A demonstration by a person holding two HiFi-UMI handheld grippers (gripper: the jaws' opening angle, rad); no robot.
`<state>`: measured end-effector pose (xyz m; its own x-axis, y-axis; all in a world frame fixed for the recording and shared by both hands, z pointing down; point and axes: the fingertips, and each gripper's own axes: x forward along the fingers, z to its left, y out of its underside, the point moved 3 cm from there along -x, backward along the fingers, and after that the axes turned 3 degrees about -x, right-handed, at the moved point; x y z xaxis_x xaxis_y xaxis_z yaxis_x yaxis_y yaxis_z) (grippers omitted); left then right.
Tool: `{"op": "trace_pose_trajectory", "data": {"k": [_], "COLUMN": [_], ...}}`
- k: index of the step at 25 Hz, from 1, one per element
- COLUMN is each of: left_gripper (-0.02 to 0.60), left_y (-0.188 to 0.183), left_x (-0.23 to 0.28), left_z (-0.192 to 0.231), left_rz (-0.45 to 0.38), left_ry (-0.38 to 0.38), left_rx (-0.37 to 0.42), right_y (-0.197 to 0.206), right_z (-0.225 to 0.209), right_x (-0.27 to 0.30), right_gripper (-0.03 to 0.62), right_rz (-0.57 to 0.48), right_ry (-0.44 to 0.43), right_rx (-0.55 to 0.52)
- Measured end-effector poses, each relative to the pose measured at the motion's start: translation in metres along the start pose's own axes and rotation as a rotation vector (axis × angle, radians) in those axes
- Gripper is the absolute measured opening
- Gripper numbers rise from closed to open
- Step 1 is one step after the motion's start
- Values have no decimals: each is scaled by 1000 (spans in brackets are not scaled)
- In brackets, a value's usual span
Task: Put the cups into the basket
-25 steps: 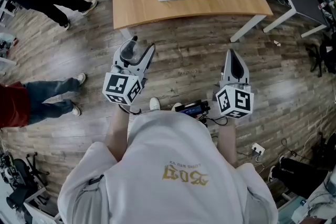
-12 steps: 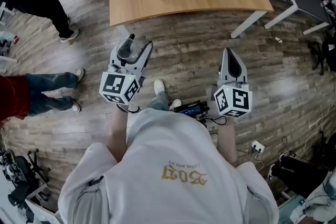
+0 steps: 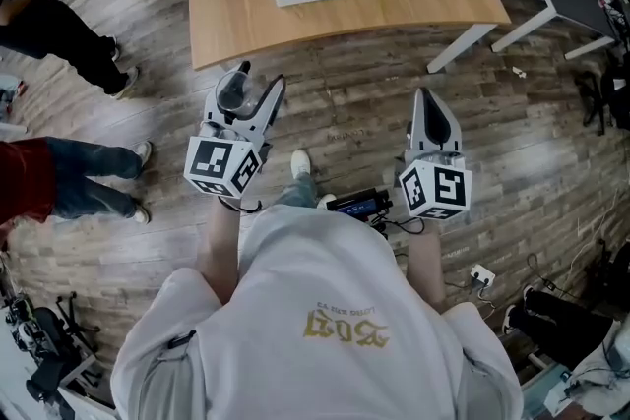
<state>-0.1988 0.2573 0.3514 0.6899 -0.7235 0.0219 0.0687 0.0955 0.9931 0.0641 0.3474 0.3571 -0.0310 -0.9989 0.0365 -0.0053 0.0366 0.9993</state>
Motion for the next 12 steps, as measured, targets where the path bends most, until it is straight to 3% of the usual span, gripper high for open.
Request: {"op": "trace_pose_trajectory", "data": {"k": [12], "left_gripper": [264], "left_y": [-9], "left_x": [68], "left_z": [49], "left_rz": [9], "left_ry": [31], "left_rx": [-26], "right_y": [2], "right_z": [-3], "right_x": [87], "right_gripper": [9], "right_rz": [28], "right_ry": [1], "right_rx": [26]}}
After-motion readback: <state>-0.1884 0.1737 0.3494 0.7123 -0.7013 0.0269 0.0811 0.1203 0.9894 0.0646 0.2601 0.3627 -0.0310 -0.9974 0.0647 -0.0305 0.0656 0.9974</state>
